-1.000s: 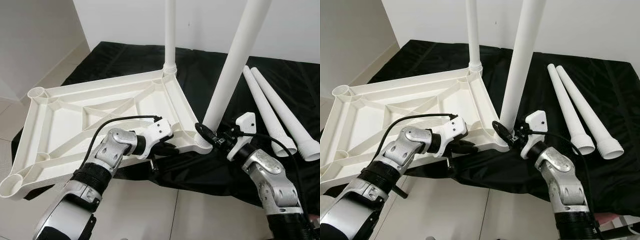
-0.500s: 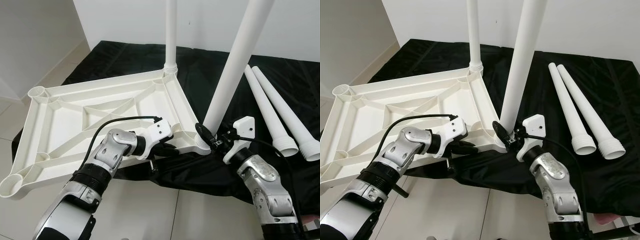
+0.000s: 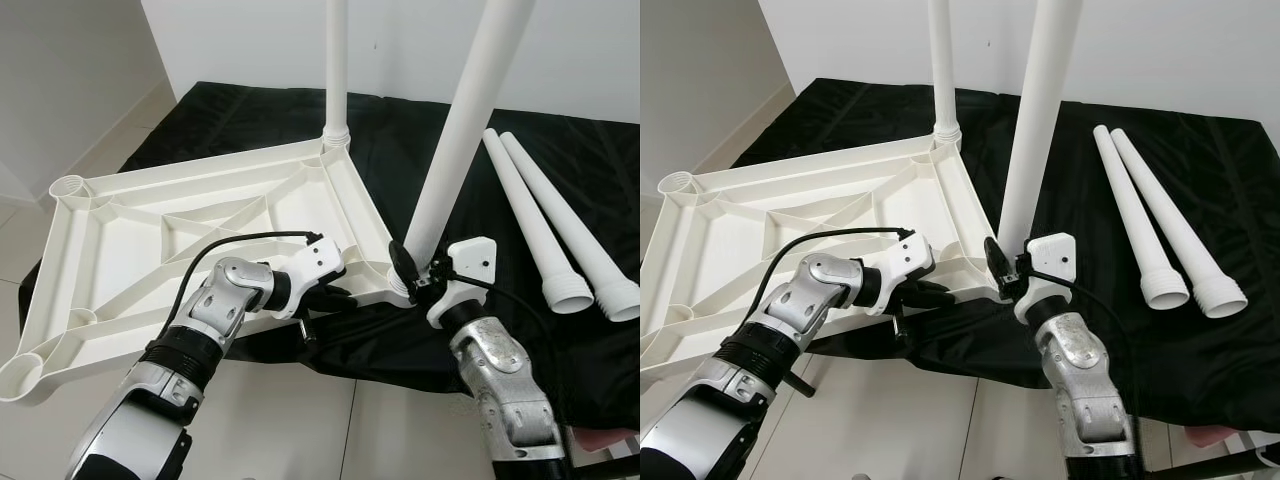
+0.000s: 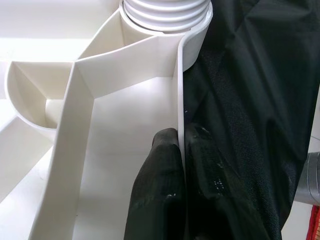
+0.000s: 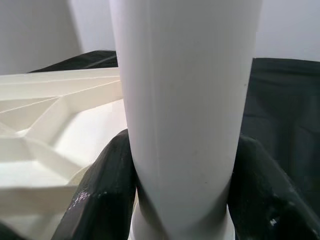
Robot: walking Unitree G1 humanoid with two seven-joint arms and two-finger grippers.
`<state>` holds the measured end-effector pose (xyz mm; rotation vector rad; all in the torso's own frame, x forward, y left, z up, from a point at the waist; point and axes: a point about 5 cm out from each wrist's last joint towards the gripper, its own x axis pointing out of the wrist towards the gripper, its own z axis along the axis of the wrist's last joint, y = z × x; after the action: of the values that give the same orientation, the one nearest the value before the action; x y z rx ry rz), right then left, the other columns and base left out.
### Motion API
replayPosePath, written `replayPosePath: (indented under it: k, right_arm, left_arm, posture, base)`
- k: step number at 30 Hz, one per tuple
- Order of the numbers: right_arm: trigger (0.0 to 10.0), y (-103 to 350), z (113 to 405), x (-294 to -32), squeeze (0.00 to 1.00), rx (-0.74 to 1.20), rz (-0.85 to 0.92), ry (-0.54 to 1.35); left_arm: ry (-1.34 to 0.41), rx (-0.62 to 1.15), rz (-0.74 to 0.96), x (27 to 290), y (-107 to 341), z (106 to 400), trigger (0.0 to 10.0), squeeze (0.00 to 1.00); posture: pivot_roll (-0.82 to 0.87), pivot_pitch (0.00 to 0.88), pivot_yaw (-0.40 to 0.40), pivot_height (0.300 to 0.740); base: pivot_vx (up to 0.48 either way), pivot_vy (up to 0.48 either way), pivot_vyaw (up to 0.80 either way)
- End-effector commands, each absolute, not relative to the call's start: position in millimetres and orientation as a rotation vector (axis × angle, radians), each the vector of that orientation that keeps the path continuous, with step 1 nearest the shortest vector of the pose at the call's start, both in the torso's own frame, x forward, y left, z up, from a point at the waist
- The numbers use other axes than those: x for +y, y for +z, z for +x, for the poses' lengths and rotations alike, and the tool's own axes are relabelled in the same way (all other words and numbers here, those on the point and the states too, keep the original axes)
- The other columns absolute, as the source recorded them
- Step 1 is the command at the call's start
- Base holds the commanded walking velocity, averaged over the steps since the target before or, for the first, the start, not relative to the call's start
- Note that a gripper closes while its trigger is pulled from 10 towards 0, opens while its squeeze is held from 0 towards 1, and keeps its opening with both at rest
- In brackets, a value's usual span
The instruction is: Building children table
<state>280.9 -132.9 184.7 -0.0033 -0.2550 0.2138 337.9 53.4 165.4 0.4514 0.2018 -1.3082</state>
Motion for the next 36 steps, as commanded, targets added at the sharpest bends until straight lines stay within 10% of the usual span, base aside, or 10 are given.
replayPosePath:
  k: [1,19,21,23,36]
  right_arm:
    - [10.0,173.4,277.5,-105.9,0.0,-0.2,0.029,0.266]
    - [10.0,163.7,275.4,-88.7,0.0,-0.173,0.063,0.128]
    - [10.0,164.0,275.5,-88.9,0.1,-0.174,0.063,0.127]
    - [10.0,164.4,275.8,-90.2,1.0,-0.175,0.072,0.133]
    - [10.0,166.8,279.8,-102.1,1.0,-0.201,0.064,0.156]
  left_arm:
    - [-1.303,0.19,0.436,46.6,165.5,337.0,10.0,0.0]
    - [-1.315,0.185,0.448,45.0,165.1,335.8,10.0,0.0]
    - [-1.317,0.184,0.448,44.7,165.1,335.7,10.0,0.0]
    - [-1.318,0.183,0.447,44.0,165.2,335.7,10.0,0.0]
    - [-1.314,0.178,0.44,43.3,166.7,336.7,10.0,0.0]
  posture:
    - [-0.15,0.138,0.096,0.74]
    - [-0.15,0.111,0.098,0.74]
    - [-0.15,0.11,0.098,0.74]
    - [-0.15,0.107,0.097,0.74]
    - [-0.15,0.11,0.09,0.74]
  base:
    - [0.0,0.0,0.0]
    - [0.0,0.0,0.0]
    - [0.0,0.0,0.0]
    - [0.0,0.0,0.0]
    - [0.0,0.0,0.0]
